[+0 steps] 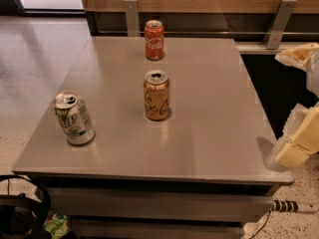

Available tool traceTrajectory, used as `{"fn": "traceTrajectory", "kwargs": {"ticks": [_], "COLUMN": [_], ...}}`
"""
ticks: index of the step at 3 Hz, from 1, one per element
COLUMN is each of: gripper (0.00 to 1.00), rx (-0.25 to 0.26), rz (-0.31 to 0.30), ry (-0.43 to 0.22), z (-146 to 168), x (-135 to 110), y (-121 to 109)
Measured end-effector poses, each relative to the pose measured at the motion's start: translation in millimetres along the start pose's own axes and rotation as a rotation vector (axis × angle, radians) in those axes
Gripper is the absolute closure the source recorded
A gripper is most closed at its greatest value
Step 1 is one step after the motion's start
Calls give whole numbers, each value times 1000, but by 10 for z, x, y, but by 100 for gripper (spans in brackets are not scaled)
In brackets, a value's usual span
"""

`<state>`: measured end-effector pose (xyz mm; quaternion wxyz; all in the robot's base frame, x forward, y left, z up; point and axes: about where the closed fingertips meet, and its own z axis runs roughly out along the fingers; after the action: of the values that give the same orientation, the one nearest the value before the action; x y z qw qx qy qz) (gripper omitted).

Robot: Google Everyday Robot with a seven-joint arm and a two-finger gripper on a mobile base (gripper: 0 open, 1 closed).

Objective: Knock 7up can over

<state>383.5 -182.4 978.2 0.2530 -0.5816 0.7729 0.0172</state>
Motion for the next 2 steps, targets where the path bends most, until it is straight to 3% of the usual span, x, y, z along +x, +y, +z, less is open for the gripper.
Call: {"fn": "traceTrajectory", "kwargs": {"ticks": [2], "gripper": [0], "rx": [22], "rz": [60], "ry": [-299], "z": [287], "x": [-191], "y": [226]}}
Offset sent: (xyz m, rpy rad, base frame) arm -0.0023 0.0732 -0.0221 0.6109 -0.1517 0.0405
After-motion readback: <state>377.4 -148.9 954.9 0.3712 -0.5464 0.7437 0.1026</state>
